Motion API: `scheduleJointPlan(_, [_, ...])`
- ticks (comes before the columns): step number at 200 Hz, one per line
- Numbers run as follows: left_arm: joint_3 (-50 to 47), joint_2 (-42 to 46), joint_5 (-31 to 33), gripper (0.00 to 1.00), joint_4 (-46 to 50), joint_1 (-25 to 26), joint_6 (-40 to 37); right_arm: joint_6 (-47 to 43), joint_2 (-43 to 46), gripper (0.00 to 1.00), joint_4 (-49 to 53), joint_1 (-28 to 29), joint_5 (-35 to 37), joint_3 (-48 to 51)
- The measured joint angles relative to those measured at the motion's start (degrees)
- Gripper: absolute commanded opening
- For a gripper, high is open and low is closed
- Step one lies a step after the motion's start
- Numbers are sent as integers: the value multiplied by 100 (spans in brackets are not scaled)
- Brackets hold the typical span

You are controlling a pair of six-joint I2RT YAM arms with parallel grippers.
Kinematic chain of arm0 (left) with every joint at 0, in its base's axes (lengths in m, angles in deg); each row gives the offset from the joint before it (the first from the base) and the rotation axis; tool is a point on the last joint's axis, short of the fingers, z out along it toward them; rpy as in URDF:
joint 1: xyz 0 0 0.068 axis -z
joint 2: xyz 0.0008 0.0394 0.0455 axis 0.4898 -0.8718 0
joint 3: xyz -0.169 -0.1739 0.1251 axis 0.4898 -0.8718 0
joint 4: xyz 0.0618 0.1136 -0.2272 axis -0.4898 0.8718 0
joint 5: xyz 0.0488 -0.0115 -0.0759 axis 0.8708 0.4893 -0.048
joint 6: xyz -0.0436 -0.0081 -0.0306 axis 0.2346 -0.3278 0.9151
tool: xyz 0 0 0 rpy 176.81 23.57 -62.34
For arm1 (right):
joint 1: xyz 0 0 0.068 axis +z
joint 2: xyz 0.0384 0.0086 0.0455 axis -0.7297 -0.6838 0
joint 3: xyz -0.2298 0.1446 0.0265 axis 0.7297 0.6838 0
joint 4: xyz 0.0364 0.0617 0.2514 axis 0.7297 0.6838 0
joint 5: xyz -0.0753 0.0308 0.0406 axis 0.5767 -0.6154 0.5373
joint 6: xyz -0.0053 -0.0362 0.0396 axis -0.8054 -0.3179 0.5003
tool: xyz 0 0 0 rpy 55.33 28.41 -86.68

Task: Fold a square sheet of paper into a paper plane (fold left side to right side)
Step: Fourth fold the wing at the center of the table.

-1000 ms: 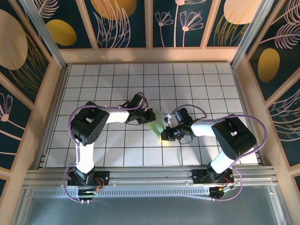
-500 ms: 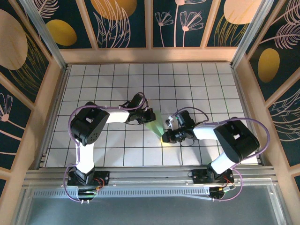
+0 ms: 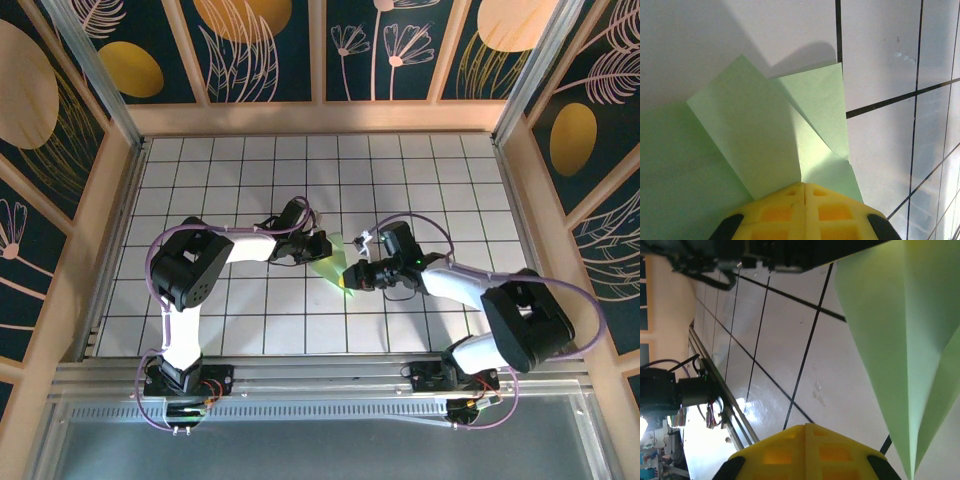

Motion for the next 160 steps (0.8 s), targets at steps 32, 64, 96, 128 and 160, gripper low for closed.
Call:
scheduleJointPlan(32, [4,0,4,0,0,0,0,61,-553,0,-251,0,201,-81])
scheduleJointPlan(64, [4,0,4,0,0,0,0,63,-883,0,-446,0,380,-107])
scheduleJointPlan(96, [4,0,4,0,0,0,0,66,-1045,0,-553,0,404,-109])
scheduleJointPlan(128, [4,0,4,0,0,0,0,63,-1143,0,-586,0,407,-107])
scheduleJointPlan(160, [4,0,4,0,0,0,0,61,-1193,0,-597,0,407,-103])
